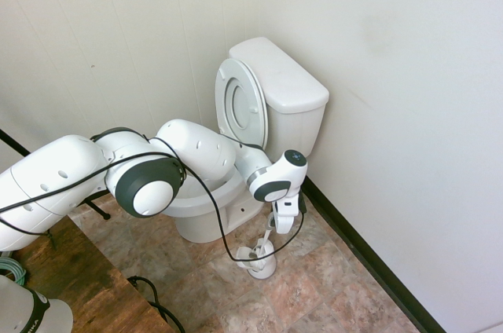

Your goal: Clean the toilet

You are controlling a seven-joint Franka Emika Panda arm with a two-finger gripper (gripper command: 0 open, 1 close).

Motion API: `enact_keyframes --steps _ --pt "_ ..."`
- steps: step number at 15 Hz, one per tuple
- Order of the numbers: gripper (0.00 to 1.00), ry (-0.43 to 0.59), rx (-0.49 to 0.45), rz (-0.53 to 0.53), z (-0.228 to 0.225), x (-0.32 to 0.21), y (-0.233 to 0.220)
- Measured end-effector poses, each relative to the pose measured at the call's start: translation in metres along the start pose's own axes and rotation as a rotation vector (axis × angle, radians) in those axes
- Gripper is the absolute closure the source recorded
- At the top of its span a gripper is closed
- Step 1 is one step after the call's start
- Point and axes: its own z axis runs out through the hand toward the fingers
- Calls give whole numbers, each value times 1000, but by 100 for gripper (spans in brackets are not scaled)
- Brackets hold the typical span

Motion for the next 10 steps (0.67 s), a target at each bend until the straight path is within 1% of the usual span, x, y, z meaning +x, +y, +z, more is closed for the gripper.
enact_keyframes --steps 3,10 --pt "100 6 17 -29 1 0 7" --pt "100 10 68 -146 0 -19 57"
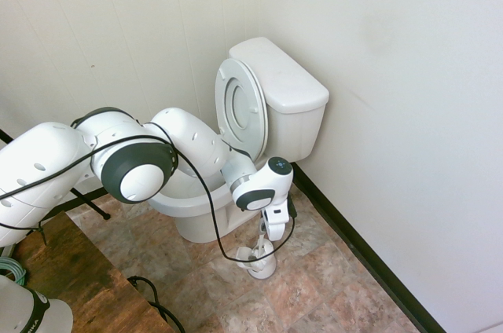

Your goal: Clean the toilet

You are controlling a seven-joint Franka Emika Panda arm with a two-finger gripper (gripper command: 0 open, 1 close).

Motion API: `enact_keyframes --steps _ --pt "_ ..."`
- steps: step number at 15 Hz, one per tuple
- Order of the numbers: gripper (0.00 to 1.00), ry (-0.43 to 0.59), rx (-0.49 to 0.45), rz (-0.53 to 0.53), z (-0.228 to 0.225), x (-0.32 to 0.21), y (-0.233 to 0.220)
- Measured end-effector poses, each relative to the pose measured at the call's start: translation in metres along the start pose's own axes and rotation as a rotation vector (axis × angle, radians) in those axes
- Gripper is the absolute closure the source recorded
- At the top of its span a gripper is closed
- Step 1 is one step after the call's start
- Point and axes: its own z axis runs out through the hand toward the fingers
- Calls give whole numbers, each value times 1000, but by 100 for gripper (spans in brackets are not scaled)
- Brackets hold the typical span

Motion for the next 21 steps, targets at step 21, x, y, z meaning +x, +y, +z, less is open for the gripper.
enact_keyframes --steps 21 --pt "100 62 150 -201 -377 -132 126"
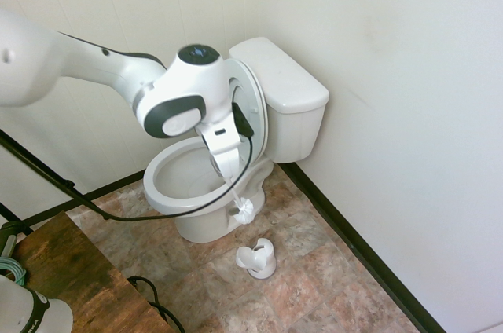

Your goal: Clean the toilet

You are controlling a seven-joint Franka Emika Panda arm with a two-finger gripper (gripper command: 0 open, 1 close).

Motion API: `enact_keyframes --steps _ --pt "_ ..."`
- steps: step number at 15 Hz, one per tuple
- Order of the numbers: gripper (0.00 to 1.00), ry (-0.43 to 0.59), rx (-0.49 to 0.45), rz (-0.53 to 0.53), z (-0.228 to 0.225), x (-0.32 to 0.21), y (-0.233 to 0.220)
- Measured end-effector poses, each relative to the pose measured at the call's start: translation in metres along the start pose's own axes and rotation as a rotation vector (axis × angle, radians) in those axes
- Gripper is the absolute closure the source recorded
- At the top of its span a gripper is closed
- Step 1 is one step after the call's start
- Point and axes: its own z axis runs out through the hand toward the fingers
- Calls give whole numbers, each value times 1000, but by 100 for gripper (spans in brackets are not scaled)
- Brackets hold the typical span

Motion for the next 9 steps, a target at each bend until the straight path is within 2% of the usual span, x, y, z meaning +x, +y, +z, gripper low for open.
enact_keyframes --steps 2,4,9 --pt "100 -6 -6 -41 -40 -42 -1" --pt "100 3 1 -100 -60 -86 -10" --pt "100 -20 42 -196 -58 -147 -36"
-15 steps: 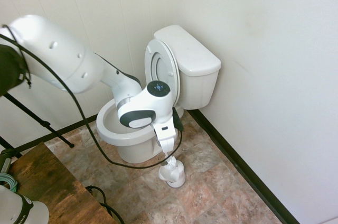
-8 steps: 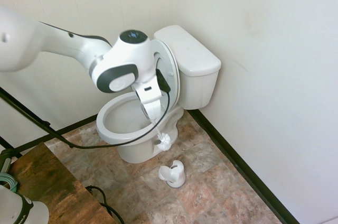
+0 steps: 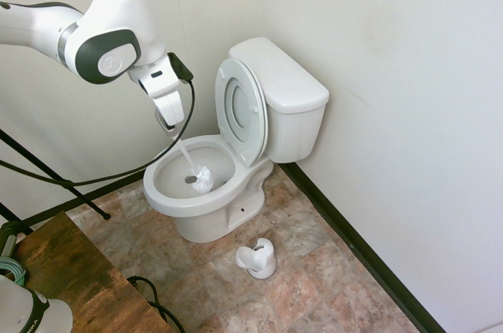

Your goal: Clean the toilet

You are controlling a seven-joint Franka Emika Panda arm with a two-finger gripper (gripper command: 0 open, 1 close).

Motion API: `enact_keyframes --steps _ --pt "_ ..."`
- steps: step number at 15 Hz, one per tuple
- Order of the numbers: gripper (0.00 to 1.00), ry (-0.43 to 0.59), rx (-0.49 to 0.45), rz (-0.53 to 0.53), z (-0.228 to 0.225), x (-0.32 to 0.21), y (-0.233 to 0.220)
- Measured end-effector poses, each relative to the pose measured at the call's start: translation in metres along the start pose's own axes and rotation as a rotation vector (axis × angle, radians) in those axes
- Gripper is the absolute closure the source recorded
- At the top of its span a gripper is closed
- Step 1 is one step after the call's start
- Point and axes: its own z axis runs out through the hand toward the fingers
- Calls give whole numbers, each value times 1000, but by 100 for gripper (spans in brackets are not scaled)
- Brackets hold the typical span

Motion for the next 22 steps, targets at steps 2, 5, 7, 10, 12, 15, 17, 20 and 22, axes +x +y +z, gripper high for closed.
enact_keyframes --steps 2,5,7,10,12,15,17,20,22 --pt "100 3 19 -25 13 -9 -11" --pt "100 9 23 -51 45 -14 -28" --pt "100 7 27 -59 46 -22 -34" --pt "100 -4 38 -70 63 -46 -52" --pt "100 -5 42 -66 79 -45 -68" --pt "100 14 15 -52 118 -42 -97" --pt "100 28 0 -35 148 -42 -118" --pt "100 41 -13 -8 184 -49 -145" --pt "100 52 -22 9 203 -50 -158"
